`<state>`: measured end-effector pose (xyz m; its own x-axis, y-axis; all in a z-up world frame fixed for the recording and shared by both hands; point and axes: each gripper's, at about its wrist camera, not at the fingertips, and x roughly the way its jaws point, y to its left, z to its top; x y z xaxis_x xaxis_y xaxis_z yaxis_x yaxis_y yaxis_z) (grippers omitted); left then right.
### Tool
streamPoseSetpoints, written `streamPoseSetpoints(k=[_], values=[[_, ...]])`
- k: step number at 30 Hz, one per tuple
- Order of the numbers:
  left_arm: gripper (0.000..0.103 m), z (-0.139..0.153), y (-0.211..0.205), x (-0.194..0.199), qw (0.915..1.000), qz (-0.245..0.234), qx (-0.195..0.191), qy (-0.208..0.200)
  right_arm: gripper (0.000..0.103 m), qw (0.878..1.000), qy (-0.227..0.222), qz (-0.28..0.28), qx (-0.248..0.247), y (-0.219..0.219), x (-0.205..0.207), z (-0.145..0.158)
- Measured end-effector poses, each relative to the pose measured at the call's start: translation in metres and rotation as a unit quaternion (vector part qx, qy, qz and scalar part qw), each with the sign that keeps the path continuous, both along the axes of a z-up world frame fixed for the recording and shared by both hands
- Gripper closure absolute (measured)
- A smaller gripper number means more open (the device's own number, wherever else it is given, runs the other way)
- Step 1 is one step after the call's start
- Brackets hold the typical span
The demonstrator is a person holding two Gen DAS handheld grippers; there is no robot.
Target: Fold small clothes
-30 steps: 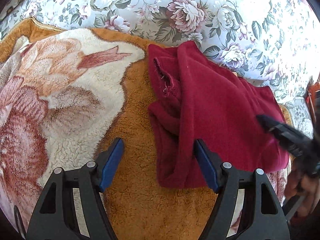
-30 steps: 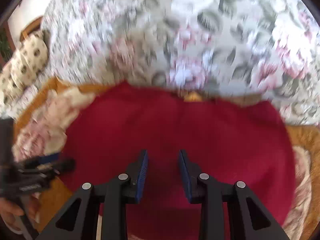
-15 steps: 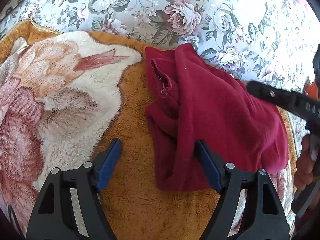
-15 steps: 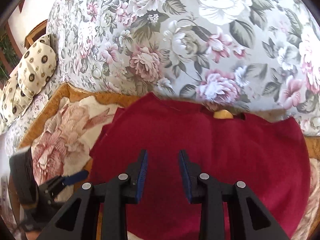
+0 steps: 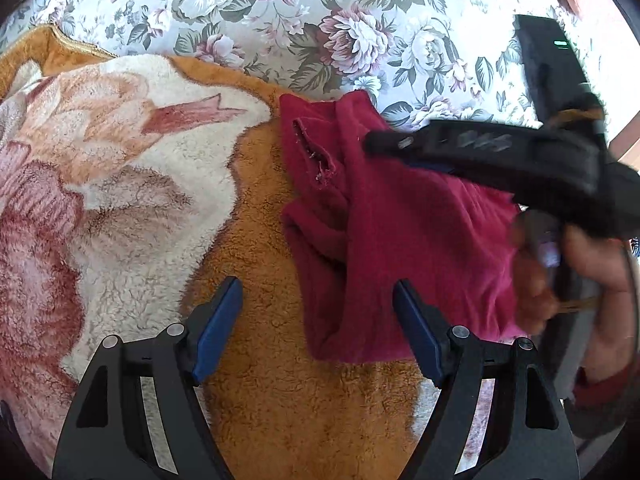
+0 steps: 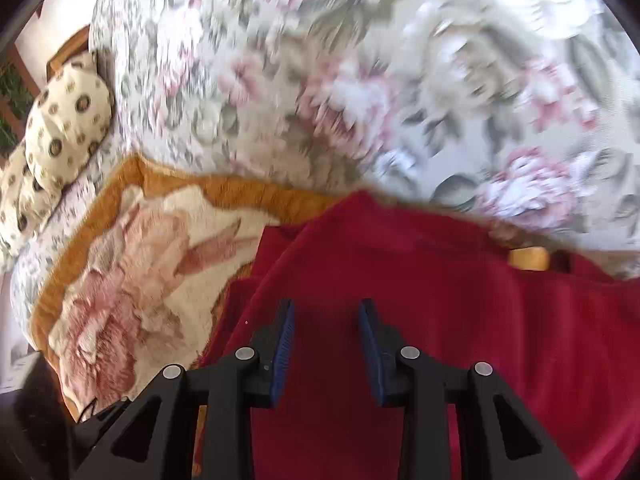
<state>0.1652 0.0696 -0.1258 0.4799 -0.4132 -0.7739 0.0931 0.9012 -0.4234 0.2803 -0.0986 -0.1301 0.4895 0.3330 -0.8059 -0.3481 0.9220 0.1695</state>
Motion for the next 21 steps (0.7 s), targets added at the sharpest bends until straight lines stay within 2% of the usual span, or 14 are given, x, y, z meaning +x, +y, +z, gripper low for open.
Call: streamPoseSetpoints(k=[4,9,13,17,21], values=[[0.025,-0.001,-0.002,0.000,1.0000,0.000,0.003,-0.005,0.069,1.000,-0.006,0.001,-0.015,0.009,-0.001,-0.005],[0.024,-0.002,0.001,0.002,0.9999,0.004,-0.010,-0.005,0.069,1.000,-0.011,0.007,0.017,0.005,-0.008,0.012],[0.019,-0.002,0.001,0.002,0.9995,0.009,-0.028,-0.007,0.068,1.000,-0.016,0.005,0.018,0.001,-0.014,0.021],[0.019,-0.001,0.000,0.003,0.9996,0.008,-0.025,-0.008,0.067,1.000,-0.010,0.006,0.021,0.003,-0.013,0.023],[0.015,-0.002,-0.002,0.004,0.9996,0.005,-0.025,-0.012,0.067,0.998,-0.019,-0.023,0.064,-0.023,-0.025,0.028]])
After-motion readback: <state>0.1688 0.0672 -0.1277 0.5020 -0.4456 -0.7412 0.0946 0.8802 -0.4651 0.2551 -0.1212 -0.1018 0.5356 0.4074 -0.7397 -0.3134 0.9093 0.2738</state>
